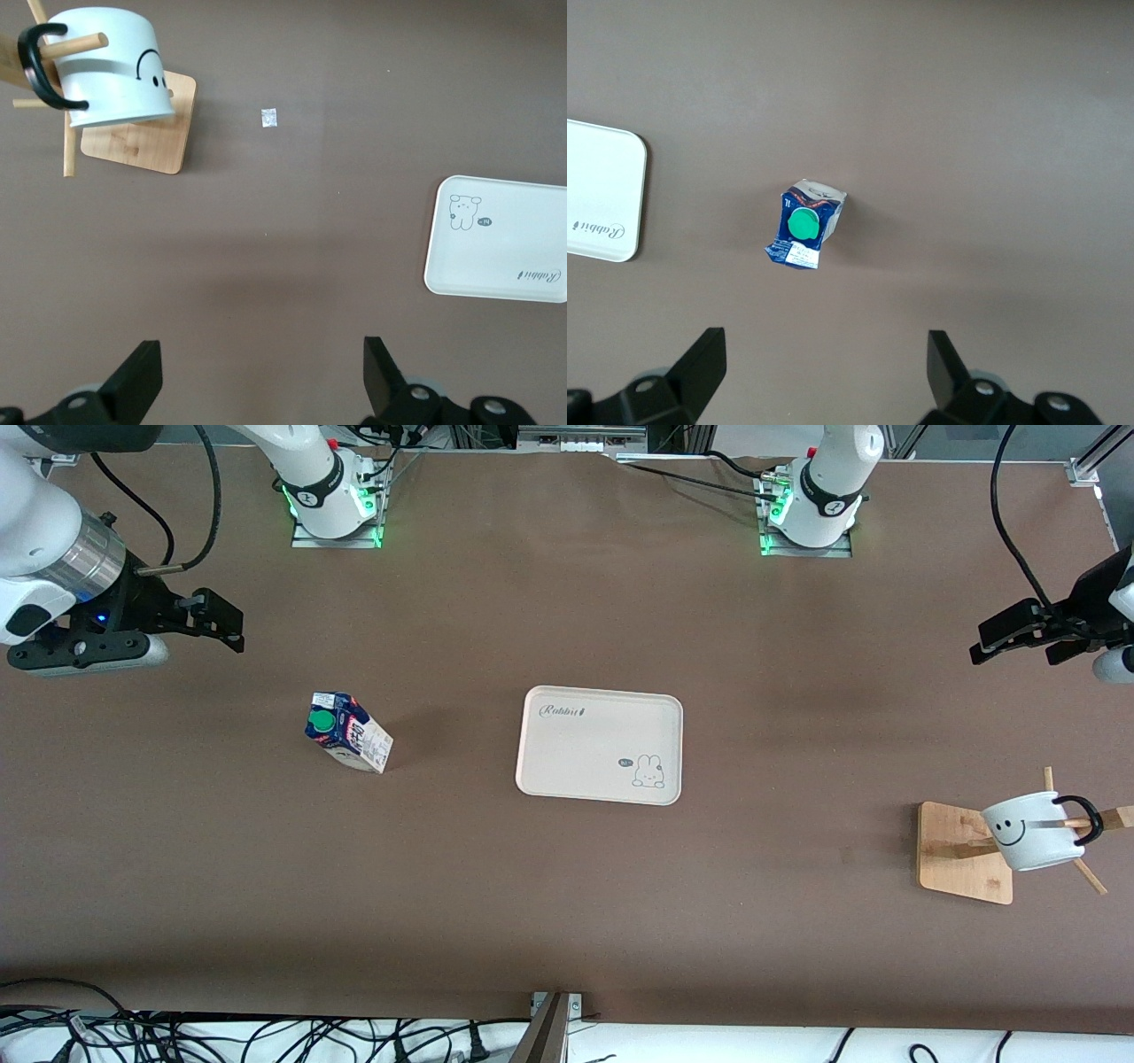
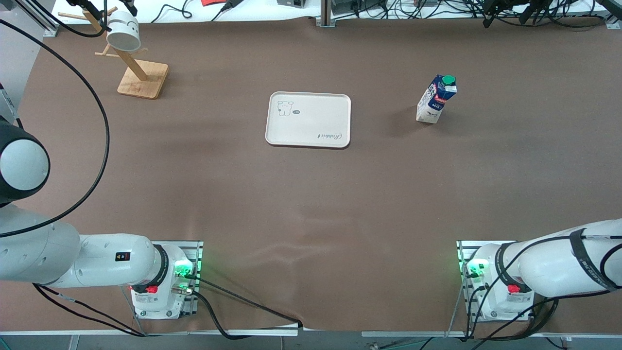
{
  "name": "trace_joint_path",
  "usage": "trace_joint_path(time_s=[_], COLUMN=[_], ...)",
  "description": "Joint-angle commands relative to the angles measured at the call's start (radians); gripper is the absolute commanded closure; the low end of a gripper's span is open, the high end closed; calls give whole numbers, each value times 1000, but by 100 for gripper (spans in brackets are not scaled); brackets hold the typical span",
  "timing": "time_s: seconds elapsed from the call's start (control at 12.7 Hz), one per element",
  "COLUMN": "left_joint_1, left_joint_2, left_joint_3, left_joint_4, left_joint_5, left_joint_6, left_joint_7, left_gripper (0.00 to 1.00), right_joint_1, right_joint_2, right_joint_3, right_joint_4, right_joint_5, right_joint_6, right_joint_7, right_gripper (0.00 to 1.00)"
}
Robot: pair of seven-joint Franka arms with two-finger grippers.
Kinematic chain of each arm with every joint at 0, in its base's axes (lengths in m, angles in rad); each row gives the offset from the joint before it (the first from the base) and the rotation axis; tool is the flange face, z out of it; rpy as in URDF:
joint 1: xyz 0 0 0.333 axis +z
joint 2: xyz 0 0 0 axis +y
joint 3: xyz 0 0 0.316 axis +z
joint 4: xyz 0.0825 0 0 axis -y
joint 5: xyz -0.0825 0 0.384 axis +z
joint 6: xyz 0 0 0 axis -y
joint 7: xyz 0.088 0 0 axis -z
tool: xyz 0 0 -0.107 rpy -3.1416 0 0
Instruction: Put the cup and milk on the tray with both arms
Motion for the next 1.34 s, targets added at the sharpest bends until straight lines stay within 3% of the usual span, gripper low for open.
trace_joint_path(time_s=[0.0,0.55,0.79,1.26], left_joint_1=[12,31,16,14], left_joint_2=[-11,-8,21,32], left_joint_3=[-4,-4,-18,-20], left_joint_4=[-19,-23,3,11], left_joint_5=[21,24,104,93], left_joint_6=[10,-47,-33,-41], left_joint_7=[-29,-26,-28,-40], left_gripper=[0,0,0,0], right_joint_1=[2,4,4,10], right_joint_2=[-52,-42,-36,-39], right_joint_3=[-1,2,1,8], right_joint_4=[-75,-49,-43,-42], right_joint_5=[-3,-4,-6,-11], right_joint_6=[13,28,31,27], right_joint_7=[22,22,22,22], right_gripper=[0,0,0,0])
